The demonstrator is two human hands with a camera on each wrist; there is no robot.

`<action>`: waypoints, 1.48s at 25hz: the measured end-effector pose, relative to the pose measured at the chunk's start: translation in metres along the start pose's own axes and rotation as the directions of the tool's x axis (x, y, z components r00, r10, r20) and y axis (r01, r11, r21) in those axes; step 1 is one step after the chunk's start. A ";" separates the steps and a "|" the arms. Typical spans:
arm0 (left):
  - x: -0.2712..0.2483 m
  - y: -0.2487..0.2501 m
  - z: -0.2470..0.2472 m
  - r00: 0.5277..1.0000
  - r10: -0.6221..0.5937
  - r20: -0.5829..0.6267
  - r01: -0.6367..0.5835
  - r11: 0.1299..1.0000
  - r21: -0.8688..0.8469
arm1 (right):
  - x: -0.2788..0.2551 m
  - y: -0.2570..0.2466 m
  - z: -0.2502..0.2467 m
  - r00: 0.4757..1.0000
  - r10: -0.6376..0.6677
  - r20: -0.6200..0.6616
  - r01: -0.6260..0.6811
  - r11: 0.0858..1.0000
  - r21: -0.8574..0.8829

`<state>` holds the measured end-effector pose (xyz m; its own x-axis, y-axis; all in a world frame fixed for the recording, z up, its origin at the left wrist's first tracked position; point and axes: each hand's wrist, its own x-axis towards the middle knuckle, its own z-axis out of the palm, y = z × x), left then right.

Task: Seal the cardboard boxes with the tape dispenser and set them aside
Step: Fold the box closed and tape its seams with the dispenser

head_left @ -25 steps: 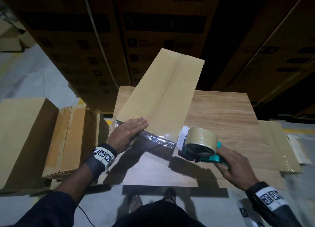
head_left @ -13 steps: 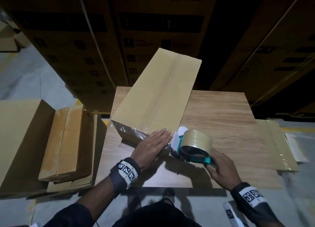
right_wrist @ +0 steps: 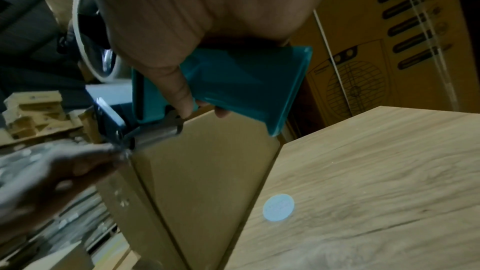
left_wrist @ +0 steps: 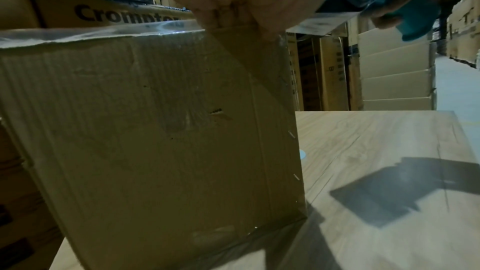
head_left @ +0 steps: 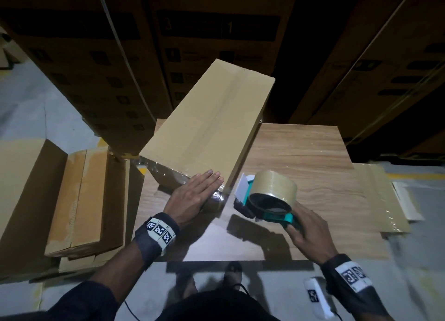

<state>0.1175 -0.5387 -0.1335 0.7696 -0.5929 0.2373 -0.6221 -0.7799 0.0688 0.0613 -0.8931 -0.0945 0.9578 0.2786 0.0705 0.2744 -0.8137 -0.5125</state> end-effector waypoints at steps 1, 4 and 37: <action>-0.001 -0.001 0.001 1.000 -0.001 0.001 0.001 1.000 0.001 | -0.009 0.004 -0.012 1.000 0.007 -0.009 -0.008 1.000 -0.030; 0.000 0.000 0.000 1.000 -0.013 0.025 0.013 1.000 0.002 | -0.043 0.017 -0.055 0.997 0.012 -0.081 -0.016 0.999 -0.039; 0.007 0.010 0.008 0.991 -0.094 -0.098 0.078 0.984 -0.159 | 0.003 0.028 0.118 0.868 0.200 0.454 -0.104 0.968 -0.229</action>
<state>0.1177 -0.5518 -0.1385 0.8069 -0.4941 0.3238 -0.5752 -0.7821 0.2398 0.0614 -0.8551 -0.2101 0.8477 0.3107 -0.4300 0.1858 -0.9331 -0.3078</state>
